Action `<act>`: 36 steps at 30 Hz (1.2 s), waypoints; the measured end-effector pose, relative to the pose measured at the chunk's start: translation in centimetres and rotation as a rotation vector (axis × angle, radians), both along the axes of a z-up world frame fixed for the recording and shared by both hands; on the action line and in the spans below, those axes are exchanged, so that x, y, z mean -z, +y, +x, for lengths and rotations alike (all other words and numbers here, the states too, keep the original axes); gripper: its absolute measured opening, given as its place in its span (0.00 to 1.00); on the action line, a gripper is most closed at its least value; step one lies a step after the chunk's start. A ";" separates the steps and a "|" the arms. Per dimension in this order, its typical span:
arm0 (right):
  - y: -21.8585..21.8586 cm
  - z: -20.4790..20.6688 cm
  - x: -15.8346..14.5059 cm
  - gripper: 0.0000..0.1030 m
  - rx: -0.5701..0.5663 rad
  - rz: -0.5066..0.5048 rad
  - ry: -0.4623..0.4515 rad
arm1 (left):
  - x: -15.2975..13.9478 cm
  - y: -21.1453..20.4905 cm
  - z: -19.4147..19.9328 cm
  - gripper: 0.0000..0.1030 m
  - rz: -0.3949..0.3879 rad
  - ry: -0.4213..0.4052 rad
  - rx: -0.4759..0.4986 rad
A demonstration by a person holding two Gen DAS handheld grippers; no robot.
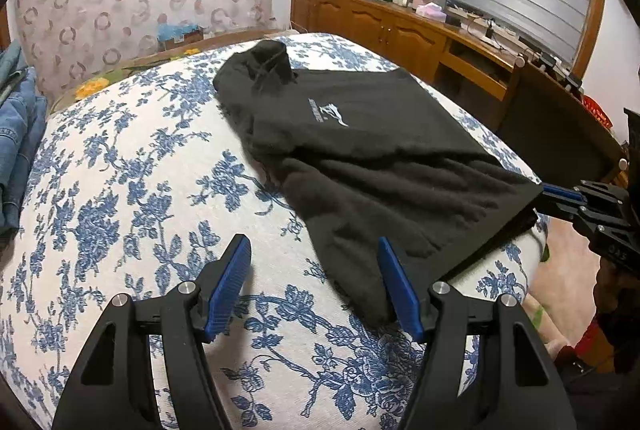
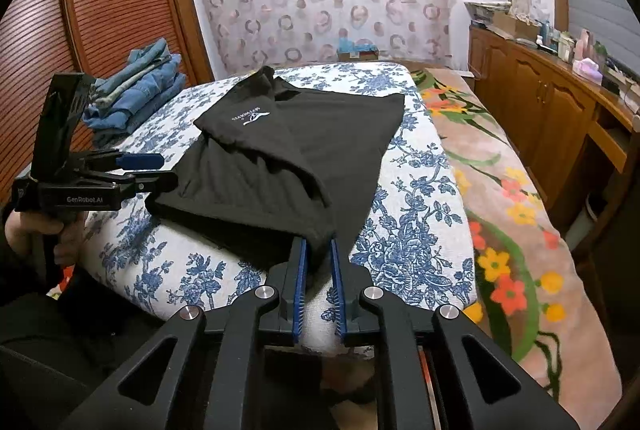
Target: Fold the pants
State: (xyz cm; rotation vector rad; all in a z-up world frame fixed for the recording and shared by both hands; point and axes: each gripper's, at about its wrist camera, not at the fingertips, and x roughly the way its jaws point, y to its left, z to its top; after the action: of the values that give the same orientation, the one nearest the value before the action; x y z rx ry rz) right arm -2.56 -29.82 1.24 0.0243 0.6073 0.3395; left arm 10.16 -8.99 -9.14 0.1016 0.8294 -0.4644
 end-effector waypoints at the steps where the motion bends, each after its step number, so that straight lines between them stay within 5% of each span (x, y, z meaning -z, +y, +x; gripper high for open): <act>1: 0.0 0.0 0.0 0.12 0.001 0.004 0.001 | -0.1 0.1 0.0 0.65 -0.003 -0.003 -0.004; 13: 0.1 -0.3 -1.9 0.24 0.012 0.032 -0.069 | -1.3 1.6 0.2 0.65 -0.022 -0.039 -0.049; 36: 7.9 7.8 -2.6 0.35 -0.157 -0.006 -0.101 | -3.0 5.6 0.3 0.66 -0.032 -0.096 -0.139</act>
State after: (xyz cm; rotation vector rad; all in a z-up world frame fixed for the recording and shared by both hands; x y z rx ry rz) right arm 5.29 -21.97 3.85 -0.0462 0.5113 0.4885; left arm 10.50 -3.36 -6.19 0.0362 0.7289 -0.3390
